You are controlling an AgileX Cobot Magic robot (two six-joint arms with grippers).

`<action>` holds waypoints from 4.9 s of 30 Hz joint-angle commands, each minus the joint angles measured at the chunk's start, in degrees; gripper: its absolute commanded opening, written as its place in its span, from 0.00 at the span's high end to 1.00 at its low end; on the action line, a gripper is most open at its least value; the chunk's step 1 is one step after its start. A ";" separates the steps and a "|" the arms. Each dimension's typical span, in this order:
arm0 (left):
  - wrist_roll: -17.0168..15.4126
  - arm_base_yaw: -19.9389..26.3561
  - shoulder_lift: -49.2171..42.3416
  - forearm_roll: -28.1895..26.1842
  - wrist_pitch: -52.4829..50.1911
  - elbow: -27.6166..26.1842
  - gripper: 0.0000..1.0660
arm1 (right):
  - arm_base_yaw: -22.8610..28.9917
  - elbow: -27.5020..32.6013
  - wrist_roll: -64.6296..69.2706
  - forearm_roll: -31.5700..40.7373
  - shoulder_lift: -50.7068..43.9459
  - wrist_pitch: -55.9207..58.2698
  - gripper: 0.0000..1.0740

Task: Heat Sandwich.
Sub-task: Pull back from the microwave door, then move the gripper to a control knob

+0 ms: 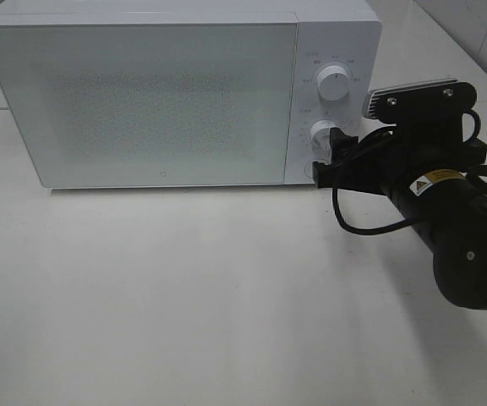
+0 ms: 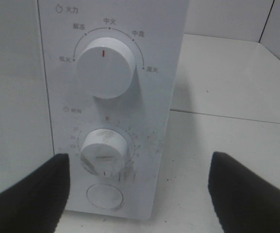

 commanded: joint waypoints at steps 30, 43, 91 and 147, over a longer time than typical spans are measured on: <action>0.00 0.06 -1.38 -0.11 -0.52 0.11 0.08 | 3.27 -15.76 1.60 6.42 15.01 -0.80 0.30; 0.00 0.06 -1.38 -0.11 -0.52 0.11 0.08 | 1.78 -18.33 1.43 6.59 17.36 -0.57 0.30; 0.00 0.06 -1.38 -0.11 -0.52 0.11 0.08 | 1.78 -18.28 41.48 6.99 17.36 -2.58 0.88; 0.00 0.06 -1.38 -0.11 -0.52 0.11 0.08 | 1.78 -18.28 96.54 2.86 17.36 -2.41 0.79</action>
